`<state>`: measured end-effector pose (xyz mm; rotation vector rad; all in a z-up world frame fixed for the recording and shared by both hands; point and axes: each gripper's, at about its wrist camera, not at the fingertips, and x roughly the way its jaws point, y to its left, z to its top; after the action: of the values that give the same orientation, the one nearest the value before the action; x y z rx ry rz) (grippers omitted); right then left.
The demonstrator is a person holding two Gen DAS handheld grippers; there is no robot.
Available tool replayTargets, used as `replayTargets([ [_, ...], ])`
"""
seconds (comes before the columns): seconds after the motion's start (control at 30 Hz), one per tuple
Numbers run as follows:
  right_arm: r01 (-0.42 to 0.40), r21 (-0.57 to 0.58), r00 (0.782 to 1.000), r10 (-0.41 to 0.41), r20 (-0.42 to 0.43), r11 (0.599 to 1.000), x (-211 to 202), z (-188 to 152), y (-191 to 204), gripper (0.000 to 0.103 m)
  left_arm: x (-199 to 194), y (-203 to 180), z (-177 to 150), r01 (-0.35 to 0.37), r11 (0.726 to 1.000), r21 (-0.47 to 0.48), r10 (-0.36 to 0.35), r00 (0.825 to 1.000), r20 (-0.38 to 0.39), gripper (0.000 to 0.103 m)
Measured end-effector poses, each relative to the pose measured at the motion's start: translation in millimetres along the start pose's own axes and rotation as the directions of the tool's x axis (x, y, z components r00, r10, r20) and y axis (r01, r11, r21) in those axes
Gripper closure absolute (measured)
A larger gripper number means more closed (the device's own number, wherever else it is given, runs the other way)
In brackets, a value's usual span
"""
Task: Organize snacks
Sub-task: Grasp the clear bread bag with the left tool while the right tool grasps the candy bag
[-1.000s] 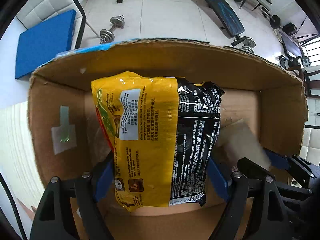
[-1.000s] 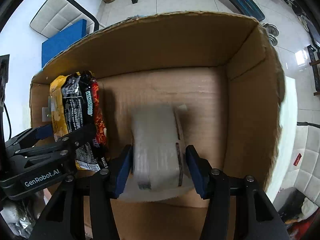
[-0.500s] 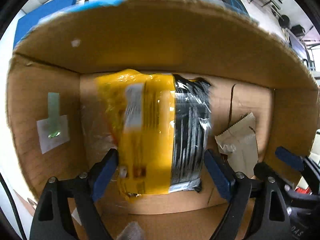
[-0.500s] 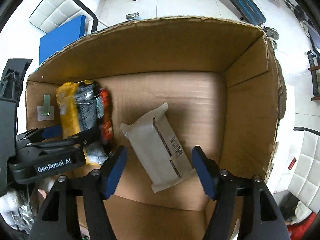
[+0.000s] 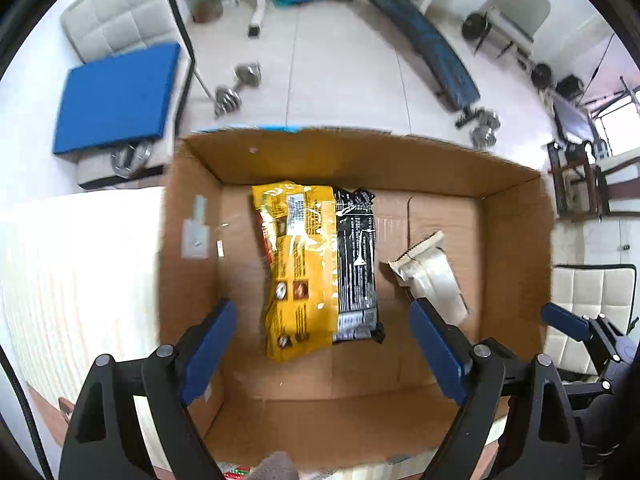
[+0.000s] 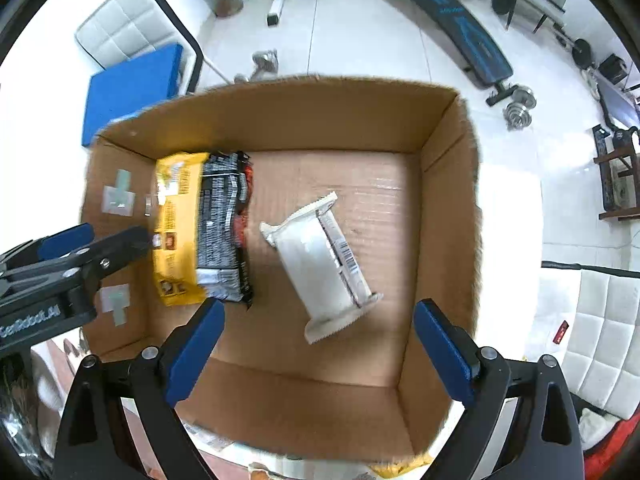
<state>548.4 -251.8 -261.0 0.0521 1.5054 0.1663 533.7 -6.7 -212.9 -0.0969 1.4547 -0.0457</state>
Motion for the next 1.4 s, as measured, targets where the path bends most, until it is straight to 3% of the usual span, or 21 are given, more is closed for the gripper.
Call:
replayTargets([
  [0.13, -0.028, 0.006, 0.998, 0.028, 0.063, 1.000, -31.4, -35.5, 5.1, 0.005, -41.1, -1.2, -33.6, -0.047, 0.999, 0.026, 0.044, 0.994, 0.100, 0.015],
  [0.23, -0.035, 0.000, 0.996, 0.035, 0.085, 0.999, -43.3, -61.5, 8.3, 0.005, -50.3, -2.7, -56.6, -0.068, 0.998, 0.018, 0.065, 0.988, 0.141, 0.015],
  [0.43, -0.031, -0.043, 0.999, 0.033, 0.041, 0.999, -31.2, -129.5, 7.5, 0.005, -64.1, 2.7, -127.9, -0.107, 0.994, 0.026, 0.100, 0.974, 0.202, 0.015],
  [0.57, 0.023, -0.101, 0.999, -0.026, -0.036, 0.995, 2.5, -167.7, 3.5, 0.005, -41.4, 4.9, -181.1, -0.134, 0.987, 0.085, 0.120, 0.981, 0.149, 0.015],
  [0.77, 0.041, -0.144, 0.985, -0.064, -0.161, 0.989, 52.0, -203.7, -8.8, 0.005, 37.8, 1.4, -240.9, -0.161, 0.962, 0.222, 0.170, 0.985, -0.024, 0.015],
  [0.87, 0.084, -0.185, 0.976, -0.118, -0.181, 0.979, 68.2, -212.6, -8.8, 0.005, 67.7, -2.4, -251.8, -0.156, 0.955, 0.254, 0.176, 0.983, -0.059, 0.015],
  [0.97, 0.077, -0.197, 0.970, -0.120, -0.213, 0.977, 82.7, -217.0, -11.7, 0.005, 90.8, -9.6, -249.7, -0.141, 0.950, 0.280, 0.171, 0.981, -0.086, 0.015],
  [1.13, 0.067, -0.221, 0.962, -0.122, -0.245, 0.973, 98.3, -222.4, -15.5, 0.005, 122.3, -24.9, -240.4, -0.195, 0.911, 0.363, 0.244, 0.965, -0.094, 0.015],
  [1.27, 0.039, -0.242, 0.964, -0.100, -0.245, 0.969, 106.2, -220.7, -12.2, 0.005, 129.2, -21.9, -230.5, -0.171, 0.929, 0.329, 0.218, 0.969, -0.113, 0.032],
  [1.4, 0.032, -0.229, 0.972, -0.083, -0.218, 0.973, 109.0, -207.4, -7.6, 0.005, 126.2, -9.5, -229.6, -0.154, 0.959, 0.238, 0.191, 0.971, -0.142, 0.041],
])
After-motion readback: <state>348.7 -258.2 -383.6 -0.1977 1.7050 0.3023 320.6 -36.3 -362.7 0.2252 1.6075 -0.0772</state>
